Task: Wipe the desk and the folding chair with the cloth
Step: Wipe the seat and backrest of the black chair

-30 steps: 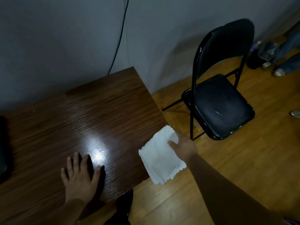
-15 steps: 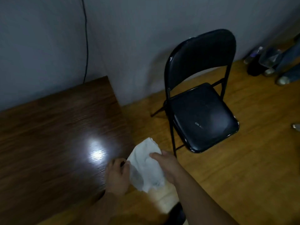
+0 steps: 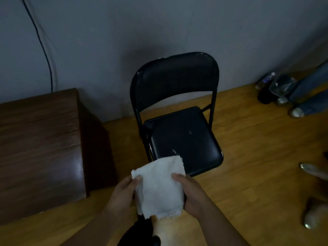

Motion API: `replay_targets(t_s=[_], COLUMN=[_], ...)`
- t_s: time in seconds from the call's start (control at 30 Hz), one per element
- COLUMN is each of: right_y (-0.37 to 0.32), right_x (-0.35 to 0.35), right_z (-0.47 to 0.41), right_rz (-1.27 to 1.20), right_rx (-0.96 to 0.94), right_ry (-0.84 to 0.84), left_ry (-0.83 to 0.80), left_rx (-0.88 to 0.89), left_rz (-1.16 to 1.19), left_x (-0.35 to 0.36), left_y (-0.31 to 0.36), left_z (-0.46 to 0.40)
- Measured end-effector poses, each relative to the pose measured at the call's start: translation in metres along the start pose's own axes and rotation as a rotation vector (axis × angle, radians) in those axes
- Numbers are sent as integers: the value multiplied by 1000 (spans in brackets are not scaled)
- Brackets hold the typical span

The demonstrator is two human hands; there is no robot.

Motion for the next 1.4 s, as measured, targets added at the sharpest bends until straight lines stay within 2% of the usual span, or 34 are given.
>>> replay_targets(t_s=[0.3,0.67,0.8,0.97,1.07,1.17,1.3,1.4], right_y=[-37,-57,-54,-49,-55,-78,-133,-170], right_x=[-53,-107,-135,-151,-152,-152,-148,-141], right_z=[-38,-71,-93,-131,-153,-174,-189,-189], right_rz=[34,84,121,100,32,-7,-70,-139], right_rx=[132,269,271,211,187,67,-179,-340], right_ry=[-52,-233,-179,-119,-113,-121,-119,-143], left_ry=[62,332,340,355,459,525,612,684], left_rx=[-2,117,171,280,393,582,919,952], left_rz=[20,39,31,-74,-151,-278,-537,-659], left_x=[79,137,158,162,151,145,151,153], left_y=[5,-43,-54,-60,-61,-53,-33,-36], left_z=[-30,-38,-52,-93,-121,-145,-173,-202])
Point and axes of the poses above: each hand's wrist, its own z-axis away from the middle knuckle, its own x-axis out of the palm, y = z × x, the point moved 10 cm from there along -z, towards the middle knuckle, and after that the axes turned 13 degrees about y, right-handed, at the moved point
